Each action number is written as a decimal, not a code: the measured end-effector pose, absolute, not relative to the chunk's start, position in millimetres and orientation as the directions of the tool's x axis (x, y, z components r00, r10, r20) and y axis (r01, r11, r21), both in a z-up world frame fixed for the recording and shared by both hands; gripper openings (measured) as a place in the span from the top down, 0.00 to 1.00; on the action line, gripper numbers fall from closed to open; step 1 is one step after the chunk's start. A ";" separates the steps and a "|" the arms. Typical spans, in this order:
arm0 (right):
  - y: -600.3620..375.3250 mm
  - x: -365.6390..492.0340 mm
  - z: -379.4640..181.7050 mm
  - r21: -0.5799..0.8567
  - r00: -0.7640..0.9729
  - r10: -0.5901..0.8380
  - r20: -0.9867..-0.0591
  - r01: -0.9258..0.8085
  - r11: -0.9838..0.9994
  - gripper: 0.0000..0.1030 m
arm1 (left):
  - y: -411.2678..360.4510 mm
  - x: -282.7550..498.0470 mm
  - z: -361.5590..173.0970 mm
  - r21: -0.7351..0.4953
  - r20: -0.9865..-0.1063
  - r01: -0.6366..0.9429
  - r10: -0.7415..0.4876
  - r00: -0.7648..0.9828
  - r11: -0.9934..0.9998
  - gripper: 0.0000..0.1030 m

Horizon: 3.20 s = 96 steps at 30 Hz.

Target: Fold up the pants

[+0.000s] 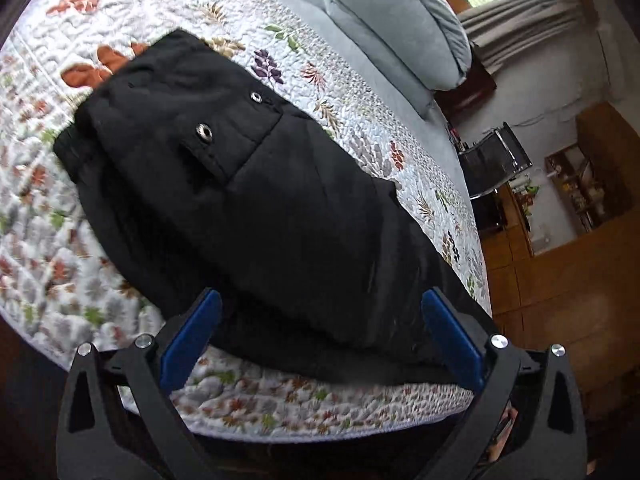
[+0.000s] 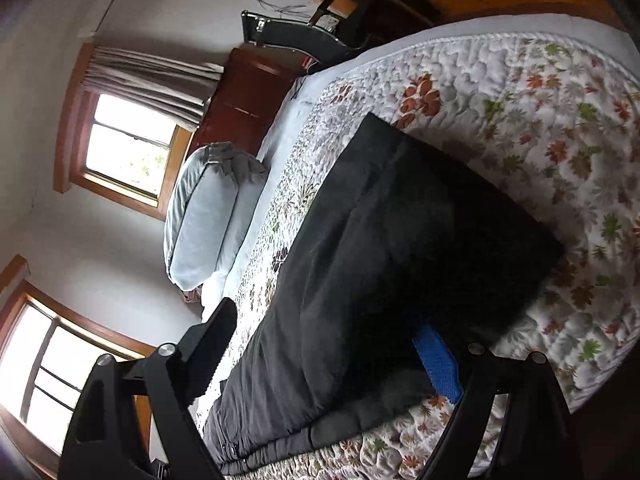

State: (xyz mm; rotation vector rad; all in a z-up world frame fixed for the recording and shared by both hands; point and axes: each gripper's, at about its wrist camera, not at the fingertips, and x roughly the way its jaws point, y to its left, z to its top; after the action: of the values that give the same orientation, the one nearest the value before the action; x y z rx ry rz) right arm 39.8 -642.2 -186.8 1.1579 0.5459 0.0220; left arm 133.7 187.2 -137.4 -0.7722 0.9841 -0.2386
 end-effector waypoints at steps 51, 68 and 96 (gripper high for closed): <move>-672.2 29.9 -198.0 0.766 0.823 0.171 -0.541 0.399 0.504 0.63 | 212.0 143.3 -168.9 -0.641 -0.721 -0.316 -0.409 0.559 0.699 0.45; -623.7 45.1 -184.3 0.682 0.800 0.212 -0.561 0.301 0.667 0.49 | 130.0 170.5 -104.0 -0.142 -0.799 0.057 -0.148 0.582 0.988 0.05; -685.3 -35.1 -234.8 0.907 0.919 0.165 -0.359 0.301 0.296 0.21 | 196.0 175.3 -148.7 -0.319 -0.839 -0.146 -0.207 0.504 0.937 0.04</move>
State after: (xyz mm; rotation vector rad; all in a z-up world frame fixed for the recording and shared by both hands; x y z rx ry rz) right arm -35.1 -685.3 -234.8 1.2788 0.4253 -0.0944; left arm 175.3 196.0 -148.7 -0.3733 1.0486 -0.0379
